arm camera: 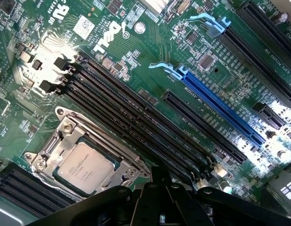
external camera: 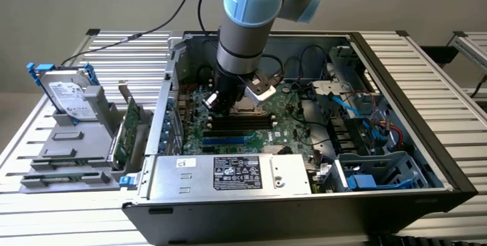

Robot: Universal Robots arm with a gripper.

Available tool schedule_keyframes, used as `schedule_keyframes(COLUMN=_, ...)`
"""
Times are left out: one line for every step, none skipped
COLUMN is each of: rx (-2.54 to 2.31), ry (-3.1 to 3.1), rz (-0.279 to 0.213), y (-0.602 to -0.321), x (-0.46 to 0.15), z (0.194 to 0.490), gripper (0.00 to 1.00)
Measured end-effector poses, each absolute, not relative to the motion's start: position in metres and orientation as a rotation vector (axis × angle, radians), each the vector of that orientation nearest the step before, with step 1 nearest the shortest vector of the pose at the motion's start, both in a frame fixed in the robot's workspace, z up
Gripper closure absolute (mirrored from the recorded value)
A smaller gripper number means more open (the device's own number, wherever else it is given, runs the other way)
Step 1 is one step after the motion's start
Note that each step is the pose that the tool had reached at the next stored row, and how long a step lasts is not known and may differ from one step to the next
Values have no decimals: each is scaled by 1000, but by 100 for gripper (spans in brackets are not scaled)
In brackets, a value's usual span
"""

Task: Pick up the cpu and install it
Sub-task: 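Install the second cpu locking lever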

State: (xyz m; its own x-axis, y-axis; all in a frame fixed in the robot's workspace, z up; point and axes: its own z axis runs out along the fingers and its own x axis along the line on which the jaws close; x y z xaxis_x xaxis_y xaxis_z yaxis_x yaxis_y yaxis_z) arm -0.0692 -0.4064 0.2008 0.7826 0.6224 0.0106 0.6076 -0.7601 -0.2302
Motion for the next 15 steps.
schedule_keyframes(rx=-2753, ry=-962, rz=97, y=-406, x=-69, z=201, gripper=89)
schedule_keyframes(rx=-2752, ry=-962, rz=97, y=-406, x=-69, z=201, gripper=89)
schedule_keyframes(rx=-2752, ry=-961, rz=97, y=-406, x=-69, z=201, gripper=89)
schedule_keyframes(rx=-2753, ry=-961, rz=97, y=-406, x=-69, z=201, gripper=89)
schedule_keyframes(rx=-2753, ry=-961, rz=97, y=-406, x=-69, z=200, gripper=89)
schedule_keyframes(rx=-2753, ry=-961, rz=97, y=-406, x=-69, z=200, gripper=89)
schedule_keyframes(rx=-2753, ry=-961, rz=97, y=-406, x=-69, z=200, gripper=89)
schedule_keyframes(rx=-2753, ry=-961, rz=97, y=-406, x=-69, z=200, gripper=89)
schedule_keyframes(rx=-2753, ry=-960, rz=97, y=-406, x=-69, z=200, gripper=89)
schedule_keyframes(rx=-2753, ry=-960, rz=97, y=-406, x=-69, z=200, gripper=89)
schedule_keyframes(rx=-2753, ry=-959, rz=97, y=-406, x=-69, z=200, gripper=89)
schedule_keyframes(rx=-2753, ry=-959, rz=97, y=-406, x=-69, z=200, gripper=89)
schedule_keyframes(rx=-2754, ry=-959, rz=97, y=-406, x=-69, z=200, gripper=89)
schedule_keyframes(rx=-2754, ry=-959, rz=97, y=-406, x=-69, z=199, gripper=89)
schedule_keyframes(rx=-2754, ry=-959, rz=97, y=-406, x=-69, z=199, gripper=89)
